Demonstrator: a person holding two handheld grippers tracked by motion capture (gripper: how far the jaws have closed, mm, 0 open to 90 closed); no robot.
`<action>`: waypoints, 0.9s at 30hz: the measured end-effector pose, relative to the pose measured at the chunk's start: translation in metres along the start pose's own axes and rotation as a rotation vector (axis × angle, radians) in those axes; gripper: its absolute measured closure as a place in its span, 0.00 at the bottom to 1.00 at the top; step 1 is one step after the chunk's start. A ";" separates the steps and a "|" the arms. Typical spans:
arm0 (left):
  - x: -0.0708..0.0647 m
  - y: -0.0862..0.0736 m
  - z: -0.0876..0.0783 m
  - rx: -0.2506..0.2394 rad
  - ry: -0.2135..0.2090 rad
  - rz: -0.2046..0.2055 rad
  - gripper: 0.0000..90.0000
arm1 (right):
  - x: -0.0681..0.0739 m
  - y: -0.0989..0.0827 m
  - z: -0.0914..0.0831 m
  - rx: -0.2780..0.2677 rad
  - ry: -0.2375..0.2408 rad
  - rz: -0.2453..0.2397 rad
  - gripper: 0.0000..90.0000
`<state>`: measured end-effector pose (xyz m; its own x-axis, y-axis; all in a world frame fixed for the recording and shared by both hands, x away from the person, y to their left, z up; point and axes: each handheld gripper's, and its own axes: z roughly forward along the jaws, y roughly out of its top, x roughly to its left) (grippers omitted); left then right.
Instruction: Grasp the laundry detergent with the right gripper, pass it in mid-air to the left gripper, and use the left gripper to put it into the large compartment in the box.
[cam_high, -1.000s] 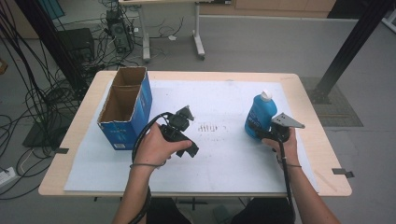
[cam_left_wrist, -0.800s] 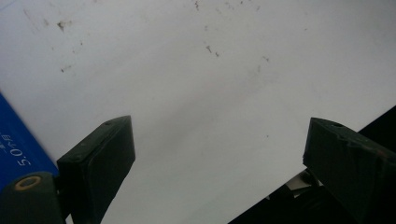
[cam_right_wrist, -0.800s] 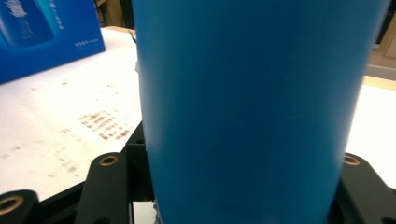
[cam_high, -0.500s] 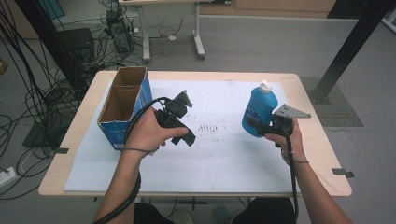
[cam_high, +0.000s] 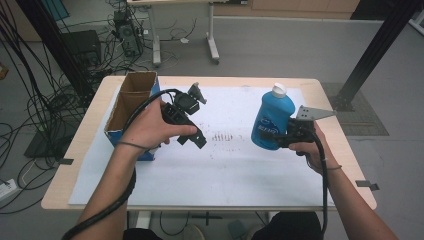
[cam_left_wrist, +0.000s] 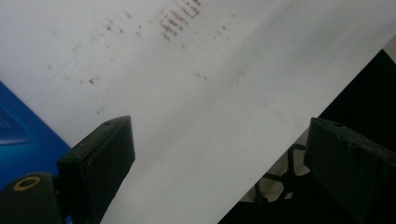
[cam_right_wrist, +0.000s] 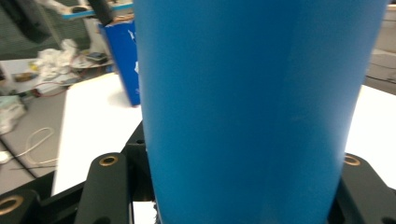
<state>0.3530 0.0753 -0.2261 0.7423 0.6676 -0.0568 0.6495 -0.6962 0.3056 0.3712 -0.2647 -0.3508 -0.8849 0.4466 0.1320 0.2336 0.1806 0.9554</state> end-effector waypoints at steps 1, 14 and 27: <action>0.000 0.001 -0.003 0.000 -0.006 0.017 0.10 | 0.001 0.002 0.000 0.001 0.016 0.000 0.47; -0.004 0.023 -0.038 -0.002 -0.031 0.209 0.10 | 0.018 0.027 -0.005 0.020 0.166 -0.050 0.47; -0.021 0.040 -0.057 0.011 -0.057 0.419 0.10 | 0.034 0.044 -0.001 0.050 0.271 -0.103 0.47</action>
<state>0.3542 0.0489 -0.1582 0.9504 0.3106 0.0174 0.2909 -0.9074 0.3034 0.3511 -0.2429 -0.3041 -0.9788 0.1745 0.1071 0.1505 0.2586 0.9542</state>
